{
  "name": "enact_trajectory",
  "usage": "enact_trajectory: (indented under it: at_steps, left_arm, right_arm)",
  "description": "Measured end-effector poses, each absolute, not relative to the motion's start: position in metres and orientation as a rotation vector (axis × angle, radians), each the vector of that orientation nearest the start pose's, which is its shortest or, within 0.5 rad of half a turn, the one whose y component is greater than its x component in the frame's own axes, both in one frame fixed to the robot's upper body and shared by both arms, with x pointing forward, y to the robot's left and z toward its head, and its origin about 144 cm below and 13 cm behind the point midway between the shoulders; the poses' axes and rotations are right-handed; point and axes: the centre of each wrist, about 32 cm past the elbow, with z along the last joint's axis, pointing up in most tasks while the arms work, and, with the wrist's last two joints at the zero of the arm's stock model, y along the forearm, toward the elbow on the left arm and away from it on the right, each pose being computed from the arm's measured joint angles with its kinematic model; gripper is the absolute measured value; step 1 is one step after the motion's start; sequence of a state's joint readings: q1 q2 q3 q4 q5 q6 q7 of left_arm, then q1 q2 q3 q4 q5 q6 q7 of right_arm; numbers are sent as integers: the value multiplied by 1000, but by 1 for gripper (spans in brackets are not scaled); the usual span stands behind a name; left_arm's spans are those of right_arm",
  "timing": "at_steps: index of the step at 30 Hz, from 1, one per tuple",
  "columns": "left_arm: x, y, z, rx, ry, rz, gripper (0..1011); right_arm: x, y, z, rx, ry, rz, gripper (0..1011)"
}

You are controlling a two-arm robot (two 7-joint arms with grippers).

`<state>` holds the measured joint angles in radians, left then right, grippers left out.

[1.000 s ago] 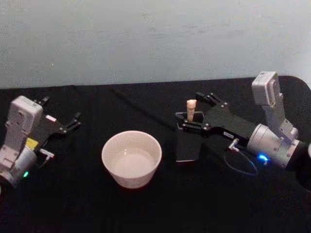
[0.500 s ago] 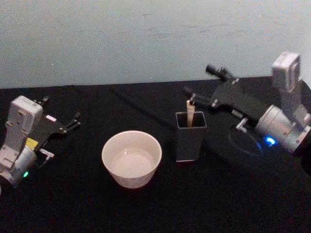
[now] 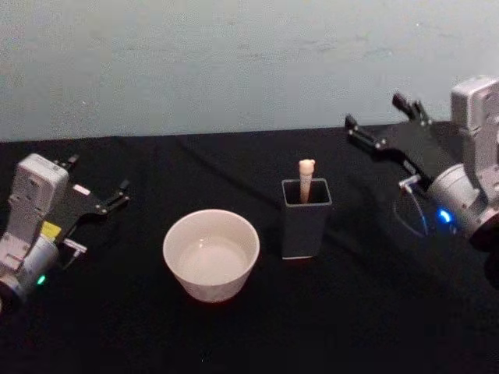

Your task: Pick up the stirring spoon with one hand, stir inside the cup, then place it back in its original position.

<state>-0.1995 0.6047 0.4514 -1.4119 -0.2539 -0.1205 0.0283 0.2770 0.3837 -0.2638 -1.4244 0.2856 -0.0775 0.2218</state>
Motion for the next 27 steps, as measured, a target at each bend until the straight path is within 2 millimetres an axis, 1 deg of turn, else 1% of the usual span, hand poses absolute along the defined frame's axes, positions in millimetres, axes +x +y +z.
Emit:
enact_trajectory:
  at_steps: [5, 11, 17, 27]
  left_arm:
    - [489, 310, 1140, 305, -285, 1248, 1001]
    - [489, 310, 1140, 305, -285, 1248, 1001]
    - [489, 310, 1140, 305, -285, 1248, 1002]
    - [489, 310, 1140, 305, -285, 1248, 1001]
  right_arm:
    - [528, -276, 1169, -101, -118, -1195, 1002]
    - [528, -272, 1153, -152, -64, -1198, 1002]
    - [529, -270, 1148, -178, -47, -1188, 1002]
    - [529, -271, 1148, -177, -50, -1189, 1002]
